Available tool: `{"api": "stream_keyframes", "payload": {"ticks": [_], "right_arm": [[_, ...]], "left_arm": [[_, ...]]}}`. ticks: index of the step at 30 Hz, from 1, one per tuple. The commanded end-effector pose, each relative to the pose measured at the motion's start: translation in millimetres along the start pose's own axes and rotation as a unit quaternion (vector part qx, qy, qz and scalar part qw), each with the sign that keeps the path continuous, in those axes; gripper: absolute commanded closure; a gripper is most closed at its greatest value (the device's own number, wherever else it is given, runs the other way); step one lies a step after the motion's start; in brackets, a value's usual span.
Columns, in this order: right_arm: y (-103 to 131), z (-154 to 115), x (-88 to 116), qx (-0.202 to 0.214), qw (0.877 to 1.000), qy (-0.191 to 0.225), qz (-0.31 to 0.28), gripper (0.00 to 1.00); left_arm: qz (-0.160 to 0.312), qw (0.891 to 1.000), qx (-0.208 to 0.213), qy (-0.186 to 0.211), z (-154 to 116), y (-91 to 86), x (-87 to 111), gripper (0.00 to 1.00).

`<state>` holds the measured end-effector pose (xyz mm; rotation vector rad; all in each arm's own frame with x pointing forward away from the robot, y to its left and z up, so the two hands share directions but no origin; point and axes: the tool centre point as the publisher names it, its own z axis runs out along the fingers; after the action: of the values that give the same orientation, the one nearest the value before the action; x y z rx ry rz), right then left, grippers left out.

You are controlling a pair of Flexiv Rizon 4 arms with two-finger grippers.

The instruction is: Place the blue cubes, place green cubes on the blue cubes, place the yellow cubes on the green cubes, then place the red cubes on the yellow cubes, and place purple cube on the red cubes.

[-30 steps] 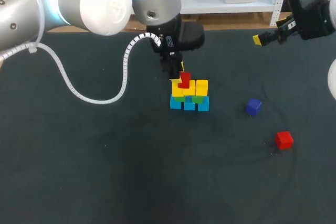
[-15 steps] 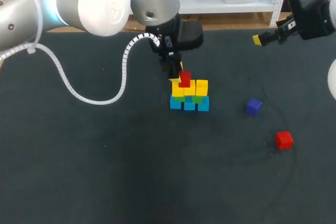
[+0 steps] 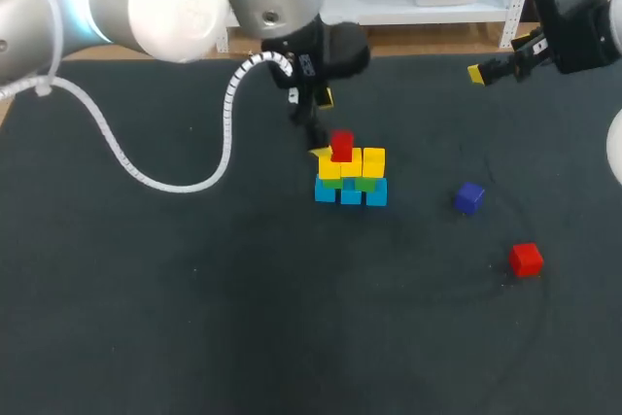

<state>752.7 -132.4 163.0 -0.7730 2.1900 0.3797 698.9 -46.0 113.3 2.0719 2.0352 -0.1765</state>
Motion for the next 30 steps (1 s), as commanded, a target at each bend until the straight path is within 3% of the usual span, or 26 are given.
{"api": "stream_keyframes", "payload": {"ticks": [1,9,12,15,21,30], "right_arm": [[1,0,0,0.002,1.0,0.0,0.0,0.0],[1,0,0,0.002,1.0,0.0,0.0,0.0],[1,0,0,0.002,1.0,0.0,0.0,0.0],[1,0,0,0.002,1.0,0.0,0.0,0.0],[1,0,0,0.002,1.0,0.0,0.0,0.0],[1,0,0,0.002,1.0,0.0,0.0,0.0]], "left_arm": [[-0.013,0.999,-0.025,-0.018,-16,-12.9,16.0,0.0],[-0.047,0.996,-0.061,-0.035,-48,-12.4,19.9,0.0],[-0.101,0.992,-0.074,-0.024,-55,-5.5,34.2,0.0],[-0.156,0.982,-0.088,-0.062,-66,0.4,50.7,0.0],[-0.21,0.965,-0.135,-0.084,-87,-3.9,78.4,0.0],[-0.268,0.945,-0.163,-0.092,-103,-17.1,116.0,0.0]]}}
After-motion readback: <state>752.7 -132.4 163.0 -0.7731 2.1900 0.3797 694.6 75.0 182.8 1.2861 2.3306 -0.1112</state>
